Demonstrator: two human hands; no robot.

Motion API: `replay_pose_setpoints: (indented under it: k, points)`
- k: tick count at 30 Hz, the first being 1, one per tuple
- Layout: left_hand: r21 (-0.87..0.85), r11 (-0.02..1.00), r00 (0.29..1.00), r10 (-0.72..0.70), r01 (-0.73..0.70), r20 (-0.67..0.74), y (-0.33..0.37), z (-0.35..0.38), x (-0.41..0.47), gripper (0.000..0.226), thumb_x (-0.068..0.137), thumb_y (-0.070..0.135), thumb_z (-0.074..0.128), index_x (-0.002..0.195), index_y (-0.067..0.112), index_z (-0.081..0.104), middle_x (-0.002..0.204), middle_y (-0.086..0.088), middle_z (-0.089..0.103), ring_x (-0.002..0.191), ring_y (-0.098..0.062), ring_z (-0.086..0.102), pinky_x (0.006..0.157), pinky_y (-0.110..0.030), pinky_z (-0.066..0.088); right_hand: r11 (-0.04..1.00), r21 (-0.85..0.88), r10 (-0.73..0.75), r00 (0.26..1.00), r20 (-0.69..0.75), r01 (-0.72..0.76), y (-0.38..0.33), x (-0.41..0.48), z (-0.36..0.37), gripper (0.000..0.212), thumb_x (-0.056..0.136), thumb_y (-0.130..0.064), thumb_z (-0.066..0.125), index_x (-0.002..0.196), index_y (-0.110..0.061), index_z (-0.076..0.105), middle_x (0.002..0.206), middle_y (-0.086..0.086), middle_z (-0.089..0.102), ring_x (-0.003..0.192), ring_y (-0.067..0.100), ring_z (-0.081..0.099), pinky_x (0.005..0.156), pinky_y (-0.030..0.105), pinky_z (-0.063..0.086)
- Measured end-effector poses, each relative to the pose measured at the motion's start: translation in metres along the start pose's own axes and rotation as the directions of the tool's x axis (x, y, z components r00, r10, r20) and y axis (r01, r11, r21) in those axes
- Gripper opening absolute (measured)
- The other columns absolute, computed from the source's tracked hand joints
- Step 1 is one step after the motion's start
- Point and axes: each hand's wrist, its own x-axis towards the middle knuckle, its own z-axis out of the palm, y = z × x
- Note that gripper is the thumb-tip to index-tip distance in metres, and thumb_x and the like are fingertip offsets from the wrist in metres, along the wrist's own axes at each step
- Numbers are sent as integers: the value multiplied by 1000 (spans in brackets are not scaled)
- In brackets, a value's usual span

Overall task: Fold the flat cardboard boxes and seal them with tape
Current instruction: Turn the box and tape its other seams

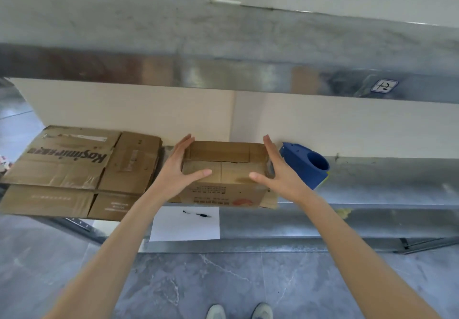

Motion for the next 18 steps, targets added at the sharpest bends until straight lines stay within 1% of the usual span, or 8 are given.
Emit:
replay_pose_setpoints:
  k: [2, 4, 6, 9, 12, 14, 16, 18]
  points:
    - [-40, 999, 1000, -13, 13, 7, -8, -11, 1, 94, 69, 65, 72, 149, 40, 30, 159, 26, 19, 146, -1, 22, 120, -40, 25, 998, -68, 1, 1000, -19, -2, 6, -6, 0, 122, 64, -74, 71, 154, -47, -8, 160, -31, -8, 148, -2, 2, 118, 30, 15]
    - [-76, 996, 999, -47, 48, 9, -13, -17, 2, 92, 66, 65, 75, 146, 43, 35, 156, 22, 30, 144, -2, 28, 119, -43, 30, 993, -122, -6, 998, -67, -3, 12, -9, 3, 125, 59, -65, 82, 155, -48, 5, 162, -27, 1, 144, -5, 12, 113, 27, 26]
    - [-105, 993, 999, -50, 50, 2, -16, -20, 2, 88, 65, 61, 77, 142, 44, 38, 149, 19, 42, 139, 1, 36, 117, -41, 34, 994, -111, -16, 988, -155, -1, 18, -10, 6, 112, 61, -53, 88, 152, -47, 22, 159, -17, 23, 139, 1, 30, 110, 28, 35]
    - [-135, 990, 999, -50, 48, -14, -20, -27, -4, 80, 66, 53, 79, 136, 49, 42, 138, 22, 48, 129, 8, 42, 113, -33, 37, 999, -34, -13, 964, -267, 4, 20, -6, 12, 87, 70, -35, 88, 143, -41, 42, 124, -14, 50, 109, 13, 55, 97, 38, 51]
    - [-174, 983, 998, -58, 61, 26, -23, -35, -16, 69, 64, 45, 82, 126, 51, 50, 134, 17, 48, 126, 1, 47, 114, -37, 37, 1000, -14, -28, 936, -352, 25, 13, 3, 18, 68, 76, -20, 85, 135, -29, 53, 107, -12, 54, 91, 14, 60, 88, 45, 55]
    - [-190, 979, 997, -65, 73, 46, -25, -39, -25, 71, 63, 41, 84, 127, 45, 53, 133, 10, 47, 126, -7, 50, 115, -39, 36, 999, -53, -33, 936, -351, 15, 6, 9, 23, 68, 76, -23, 85, 135, -26, 52, 114, -3, 56, 91, 14, 59, 87, 44, 55]
    - [-186, 979, 996, -82, 88, 43, -27, -42, -36, 77, 61, 40, 86, 130, 40, 53, 136, 7, 46, 125, -7, 49, 113, -36, 37, 995, -95, -9, 949, -314, -22, 0, 15, 29, 76, 75, -29, 86, 140, -26, 47, 128, 3, 52, 99, 19, 60, 86, 41, 55]
    - [-182, 980, 996, -83, 85, 22, -31, -44, -48, 79, 59, 39, 88, 129, 44, 53, 136, 9, 46, 125, -6, 49, 108, -31, 38, 995, -85, 26, 955, -296, -54, -5, 17, 35, 84, 74, -34, 86, 144, -25, 41, 133, 6, 48, 105, 24, 59, 86, 43, 55]
